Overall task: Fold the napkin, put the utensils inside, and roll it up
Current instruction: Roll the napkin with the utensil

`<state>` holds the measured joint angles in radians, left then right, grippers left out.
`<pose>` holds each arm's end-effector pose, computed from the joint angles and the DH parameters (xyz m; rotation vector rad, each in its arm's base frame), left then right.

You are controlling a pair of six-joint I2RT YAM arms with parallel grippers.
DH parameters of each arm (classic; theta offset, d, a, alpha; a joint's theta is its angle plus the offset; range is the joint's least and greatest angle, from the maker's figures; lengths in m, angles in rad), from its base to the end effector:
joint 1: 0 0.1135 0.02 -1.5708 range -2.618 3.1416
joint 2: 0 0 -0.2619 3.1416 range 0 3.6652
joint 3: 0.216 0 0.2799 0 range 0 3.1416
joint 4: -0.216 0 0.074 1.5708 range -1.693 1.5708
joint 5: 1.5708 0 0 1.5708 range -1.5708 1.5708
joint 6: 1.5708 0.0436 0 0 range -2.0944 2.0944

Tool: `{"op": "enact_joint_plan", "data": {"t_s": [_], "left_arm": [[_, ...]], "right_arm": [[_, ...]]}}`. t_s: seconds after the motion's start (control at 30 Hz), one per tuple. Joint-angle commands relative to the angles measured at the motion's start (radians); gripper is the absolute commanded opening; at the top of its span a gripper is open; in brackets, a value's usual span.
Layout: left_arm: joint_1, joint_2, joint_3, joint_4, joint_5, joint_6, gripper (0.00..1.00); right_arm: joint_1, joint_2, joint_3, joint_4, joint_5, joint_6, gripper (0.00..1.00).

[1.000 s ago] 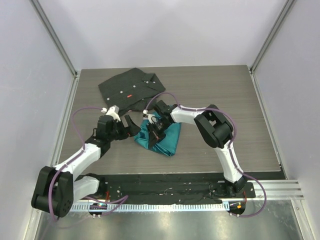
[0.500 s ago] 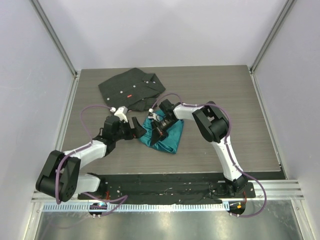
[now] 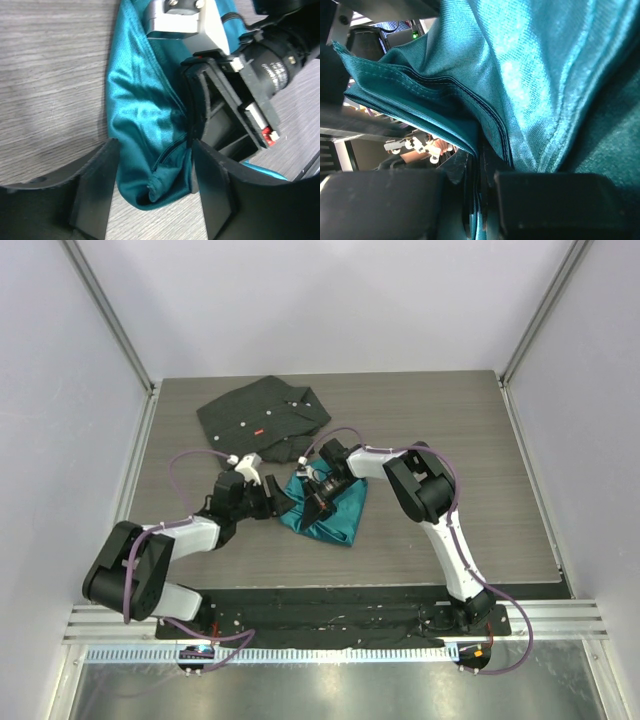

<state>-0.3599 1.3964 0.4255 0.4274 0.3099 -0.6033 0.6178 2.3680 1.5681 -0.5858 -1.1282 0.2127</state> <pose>0.2548 -0.1101 0.1199 -0.0750 2.2172 -0.8834 0.3505 0.2974 0.0511 0.6277 -2.3483 -1.4956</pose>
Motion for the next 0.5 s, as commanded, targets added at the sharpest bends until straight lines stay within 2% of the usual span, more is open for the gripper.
{"op": "enact_joint_plan", "data": {"t_s": [0.0, 0.13, 0.23, 0.37, 0.47], "left_arm": [[-0.004, 0.027, 0.021, 0.071, 0.006, -0.001, 0.61], [-0.004, 0.024, 0.009, 0.074, 0.006, -0.003, 0.56], [-0.004, 0.036, 0.01, 0.076, 0.005, -0.003, 0.47], [-0.004, 0.082, 0.036, 0.042, 0.005, -0.007, 0.26], [-0.004, 0.104, 0.059, 0.005, -0.003, 0.0, 0.12]], "right_arm": [[-0.016, 0.059, 0.004, -0.009, 0.128, 0.013, 0.02], [-0.021, 0.063, 0.006, -0.009, 0.131, 0.017, 0.02], [-0.023, 0.063, 0.004, -0.009, 0.133, 0.017, 0.02], [-0.026, 0.043, -0.002, -0.009, 0.137, 0.017, 0.03], [-0.026, 0.017, 0.004, -0.009, 0.143, 0.016, 0.08]]}}
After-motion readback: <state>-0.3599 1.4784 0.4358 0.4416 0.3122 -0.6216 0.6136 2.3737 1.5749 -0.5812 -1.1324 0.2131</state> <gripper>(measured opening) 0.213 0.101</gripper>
